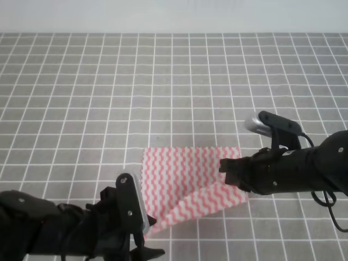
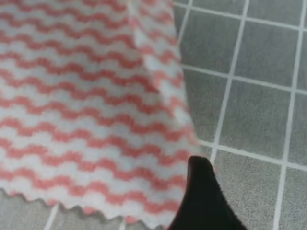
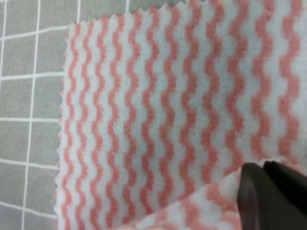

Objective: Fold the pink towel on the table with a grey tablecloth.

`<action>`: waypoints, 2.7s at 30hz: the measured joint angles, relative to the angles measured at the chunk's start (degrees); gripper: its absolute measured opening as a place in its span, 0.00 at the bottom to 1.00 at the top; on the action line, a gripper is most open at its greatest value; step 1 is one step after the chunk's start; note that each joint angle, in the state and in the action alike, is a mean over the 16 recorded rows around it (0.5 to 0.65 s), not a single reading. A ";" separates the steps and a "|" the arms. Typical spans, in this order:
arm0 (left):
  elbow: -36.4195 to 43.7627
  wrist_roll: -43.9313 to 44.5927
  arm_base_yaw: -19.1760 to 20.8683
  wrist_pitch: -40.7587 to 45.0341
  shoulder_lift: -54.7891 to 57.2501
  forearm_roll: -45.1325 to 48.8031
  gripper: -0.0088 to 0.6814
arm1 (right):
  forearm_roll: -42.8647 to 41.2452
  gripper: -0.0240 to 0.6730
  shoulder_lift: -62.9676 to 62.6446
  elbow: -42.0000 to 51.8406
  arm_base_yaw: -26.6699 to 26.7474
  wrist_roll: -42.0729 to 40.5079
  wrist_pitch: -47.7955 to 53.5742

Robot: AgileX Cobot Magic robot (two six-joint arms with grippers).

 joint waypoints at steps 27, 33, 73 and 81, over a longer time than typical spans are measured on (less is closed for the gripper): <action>-2.94 2.86 0.01 -4.65 6.61 -0.97 0.60 | 0.22 0.01 -0.08 -0.01 -0.37 -0.11 0.36; -2.88 2.90 0.00 -5.19 7.38 -0.91 0.60 | 0.19 0.01 -0.19 0.03 -0.39 -0.14 0.21; -4.32 3.82 0.01 -9.98 7.92 -12.99 0.02 | 0.26 0.01 -0.24 0.04 -0.40 -0.12 -1.63; -7.77 3.00 0.00 -13.46 8.07 -16.16 0.01 | 0.28 0.01 -0.12 0.03 -0.49 -0.09 -3.50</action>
